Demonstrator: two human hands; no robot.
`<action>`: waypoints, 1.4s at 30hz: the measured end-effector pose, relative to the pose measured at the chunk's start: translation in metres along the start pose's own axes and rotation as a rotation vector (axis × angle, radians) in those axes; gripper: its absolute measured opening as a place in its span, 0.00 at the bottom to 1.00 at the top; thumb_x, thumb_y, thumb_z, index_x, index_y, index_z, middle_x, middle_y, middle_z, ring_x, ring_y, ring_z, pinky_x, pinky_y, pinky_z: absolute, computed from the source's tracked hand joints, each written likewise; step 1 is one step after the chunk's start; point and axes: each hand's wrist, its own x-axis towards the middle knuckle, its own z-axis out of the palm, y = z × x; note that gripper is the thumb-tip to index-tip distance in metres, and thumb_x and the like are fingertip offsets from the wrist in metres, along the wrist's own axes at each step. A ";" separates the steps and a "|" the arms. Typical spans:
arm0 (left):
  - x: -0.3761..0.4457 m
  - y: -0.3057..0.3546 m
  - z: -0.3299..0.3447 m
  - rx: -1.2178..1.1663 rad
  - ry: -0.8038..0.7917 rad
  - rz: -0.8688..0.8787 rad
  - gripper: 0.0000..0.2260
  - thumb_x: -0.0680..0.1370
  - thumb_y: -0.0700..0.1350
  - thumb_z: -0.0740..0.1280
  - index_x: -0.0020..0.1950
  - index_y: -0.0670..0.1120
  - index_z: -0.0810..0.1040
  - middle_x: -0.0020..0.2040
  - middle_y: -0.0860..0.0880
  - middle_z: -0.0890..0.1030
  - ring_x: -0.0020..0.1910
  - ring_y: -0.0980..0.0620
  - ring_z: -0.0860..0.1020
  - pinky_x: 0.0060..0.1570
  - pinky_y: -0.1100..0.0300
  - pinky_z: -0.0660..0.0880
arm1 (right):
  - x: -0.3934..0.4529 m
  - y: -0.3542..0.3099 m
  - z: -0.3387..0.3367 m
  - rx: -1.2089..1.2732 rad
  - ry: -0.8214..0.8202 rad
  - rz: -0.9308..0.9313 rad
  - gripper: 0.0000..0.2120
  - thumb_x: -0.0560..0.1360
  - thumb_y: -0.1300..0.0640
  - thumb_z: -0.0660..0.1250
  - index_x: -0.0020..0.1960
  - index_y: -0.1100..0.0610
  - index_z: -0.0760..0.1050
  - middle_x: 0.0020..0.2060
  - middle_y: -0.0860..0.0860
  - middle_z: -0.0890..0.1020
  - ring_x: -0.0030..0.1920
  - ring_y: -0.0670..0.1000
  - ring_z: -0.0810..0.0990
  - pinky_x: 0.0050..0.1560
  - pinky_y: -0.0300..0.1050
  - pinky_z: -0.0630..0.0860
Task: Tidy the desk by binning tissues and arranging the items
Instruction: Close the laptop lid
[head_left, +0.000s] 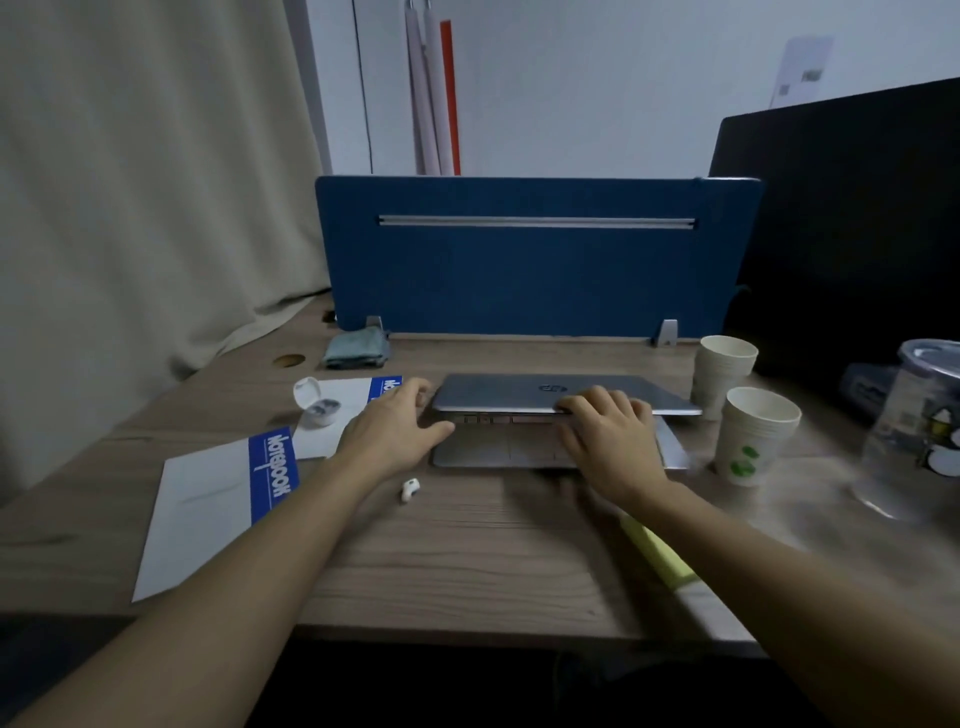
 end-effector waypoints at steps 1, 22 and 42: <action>-0.002 -0.001 0.002 0.003 -0.009 -0.002 0.28 0.74 0.60 0.69 0.71 0.54 0.67 0.68 0.55 0.75 0.65 0.51 0.74 0.57 0.51 0.74 | -0.005 0.000 0.004 0.000 -0.028 -0.002 0.14 0.80 0.44 0.56 0.62 0.47 0.73 0.56 0.47 0.76 0.58 0.52 0.72 0.59 0.50 0.64; -0.004 0.003 0.031 0.017 -0.077 0.007 0.27 0.74 0.61 0.69 0.71 0.55 0.67 0.69 0.56 0.74 0.61 0.52 0.75 0.54 0.50 0.76 | -0.016 0.012 0.021 0.096 -0.266 -0.029 0.15 0.78 0.41 0.58 0.59 0.46 0.74 0.57 0.46 0.75 0.57 0.51 0.72 0.55 0.48 0.67; 0.010 0.017 0.057 0.153 -0.151 0.171 0.22 0.75 0.57 0.71 0.66 0.53 0.72 0.66 0.52 0.75 0.62 0.50 0.75 0.56 0.54 0.72 | -0.004 0.059 0.014 -0.086 -0.317 -0.016 0.17 0.75 0.43 0.65 0.62 0.44 0.73 0.59 0.46 0.76 0.56 0.53 0.75 0.50 0.51 0.74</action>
